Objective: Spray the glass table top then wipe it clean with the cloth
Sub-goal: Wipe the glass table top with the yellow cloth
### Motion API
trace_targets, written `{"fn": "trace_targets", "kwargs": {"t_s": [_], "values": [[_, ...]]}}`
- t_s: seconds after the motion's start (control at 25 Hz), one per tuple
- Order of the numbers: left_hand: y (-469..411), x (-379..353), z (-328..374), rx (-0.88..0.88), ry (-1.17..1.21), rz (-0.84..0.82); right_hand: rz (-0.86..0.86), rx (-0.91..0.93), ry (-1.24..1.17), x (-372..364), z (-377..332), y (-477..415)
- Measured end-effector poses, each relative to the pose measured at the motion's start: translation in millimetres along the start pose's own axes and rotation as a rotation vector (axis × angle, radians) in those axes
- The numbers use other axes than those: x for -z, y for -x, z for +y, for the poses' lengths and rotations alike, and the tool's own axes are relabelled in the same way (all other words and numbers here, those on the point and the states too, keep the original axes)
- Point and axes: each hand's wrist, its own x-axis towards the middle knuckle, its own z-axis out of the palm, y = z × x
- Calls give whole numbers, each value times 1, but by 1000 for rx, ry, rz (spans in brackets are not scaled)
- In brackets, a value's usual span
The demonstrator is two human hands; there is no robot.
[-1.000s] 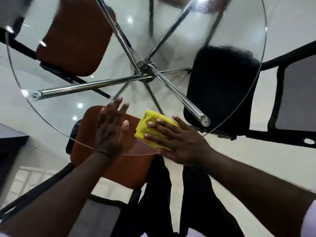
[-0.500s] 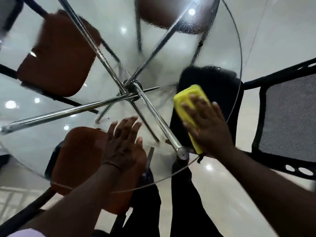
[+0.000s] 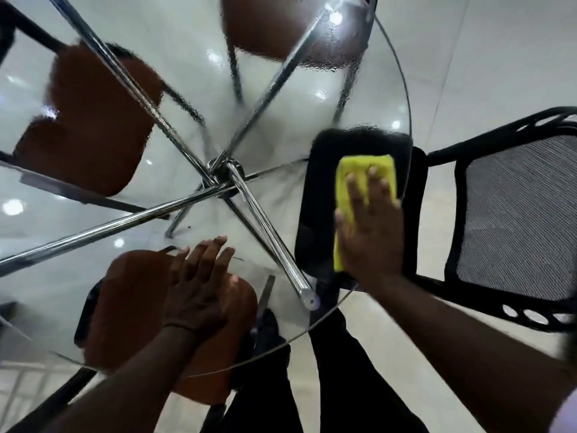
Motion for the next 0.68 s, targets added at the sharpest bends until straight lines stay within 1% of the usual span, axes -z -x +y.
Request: {"fn": "trace_targets", "kwargs": {"t_s": [0.08,0.12,0.16,0.2,0.24,0.28,0.32,0.36,0.4,0.44,0.52,0.56,0.6,0.68], "values": [[-6,3,0,15,6,-16,-131,596,14,12,14,30],[-9,5,1,16,9,-16,-197,823,62,18,33,23],[-7,3,2,6,6,-25,-191,850,125,17,45,17],[-6,-1,1,4,-1,-28,-142,671,125,10,51,12],[-5,-2,0,9,-5,-23,-72,326,5,10,45,14],[-4,0,0,14,-2,-6,-13,-31,-192,10,30,27],[-3,3,1,13,21,9,18,-291,-390,11,10,50],[-1,6,2,-3,64,25,20,-403,-523,14,-12,77],[0,9,4,-17,109,38,-26,-411,-603,16,-32,104],[6,11,5,-25,142,42,-92,-373,-667,16,-43,127],[39,14,12,-84,112,45,-168,-287,-707,25,-43,162],[62,13,17,-134,99,17,-210,-286,-713,31,-36,171],[83,12,23,-186,103,-21,-255,-324,-718,39,-29,177],[109,22,35,-209,119,-121,-418,-340,-666,59,-10,178]]}}
